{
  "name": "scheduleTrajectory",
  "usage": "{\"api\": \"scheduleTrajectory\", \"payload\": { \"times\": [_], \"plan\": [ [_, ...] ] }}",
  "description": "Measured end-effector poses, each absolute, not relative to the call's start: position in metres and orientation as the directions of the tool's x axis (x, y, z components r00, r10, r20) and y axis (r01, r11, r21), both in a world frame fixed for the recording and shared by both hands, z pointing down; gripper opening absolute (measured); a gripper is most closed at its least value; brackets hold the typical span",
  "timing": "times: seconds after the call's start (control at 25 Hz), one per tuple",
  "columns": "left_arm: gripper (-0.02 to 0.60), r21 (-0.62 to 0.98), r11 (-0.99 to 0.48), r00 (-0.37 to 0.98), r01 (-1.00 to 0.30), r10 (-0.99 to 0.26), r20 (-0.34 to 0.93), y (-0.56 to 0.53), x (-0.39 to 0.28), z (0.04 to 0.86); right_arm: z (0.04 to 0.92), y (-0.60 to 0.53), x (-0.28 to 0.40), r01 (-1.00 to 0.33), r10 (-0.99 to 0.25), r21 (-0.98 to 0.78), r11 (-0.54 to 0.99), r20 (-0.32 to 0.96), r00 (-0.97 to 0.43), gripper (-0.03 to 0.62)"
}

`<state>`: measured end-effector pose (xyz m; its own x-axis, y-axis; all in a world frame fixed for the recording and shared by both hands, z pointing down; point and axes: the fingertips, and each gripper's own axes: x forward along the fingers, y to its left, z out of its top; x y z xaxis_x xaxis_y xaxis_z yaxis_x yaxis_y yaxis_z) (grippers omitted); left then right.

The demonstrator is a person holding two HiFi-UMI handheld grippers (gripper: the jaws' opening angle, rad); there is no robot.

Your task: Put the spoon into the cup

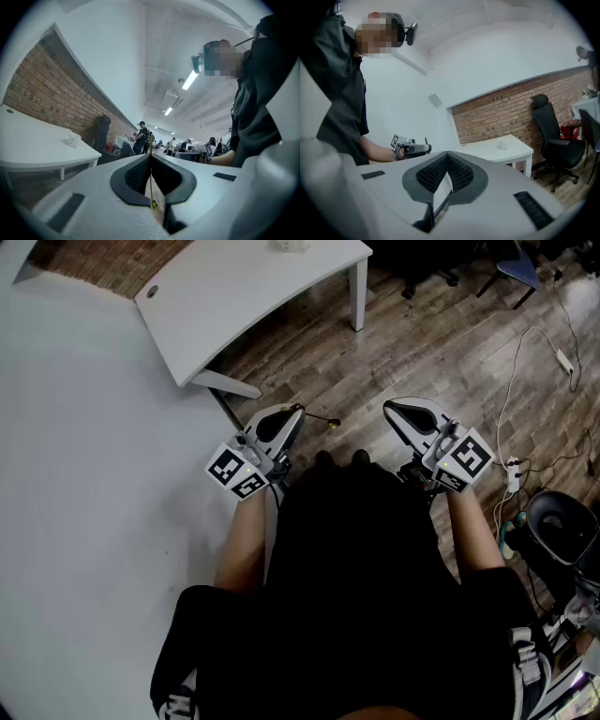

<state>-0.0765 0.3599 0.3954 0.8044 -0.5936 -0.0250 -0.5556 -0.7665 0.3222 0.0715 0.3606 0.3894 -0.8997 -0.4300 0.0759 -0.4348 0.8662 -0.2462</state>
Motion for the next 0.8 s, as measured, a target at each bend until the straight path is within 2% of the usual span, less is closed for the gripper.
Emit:
{"api": "scheduleTrajectory", "payload": {
  "times": [0.16,0.44,0.8],
  "plan": [
    [0.017,0.332,-0.745,0.791,-0.579,-0.612,0.006,0.364,-0.076,0.407,0.397,0.372,0.074,-0.423,-0.414,-0.224,0.878,0.090,-0.906,0.006],
    [0.017,0.359,-0.730,0.779,-0.581,-0.626,-0.012,0.380,-0.073,0.414,0.404,0.377,0.075,-0.415,-0.415,-0.252,0.874,0.055,-0.908,0.006],
    [0.017,0.343,-0.736,0.778,-0.584,-0.628,-0.022,0.393,-0.072,0.412,0.414,0.390,0.056,-0.375,-0.358,-0.183,0.909,0.119,-0.926,0.006]
  ]
}}
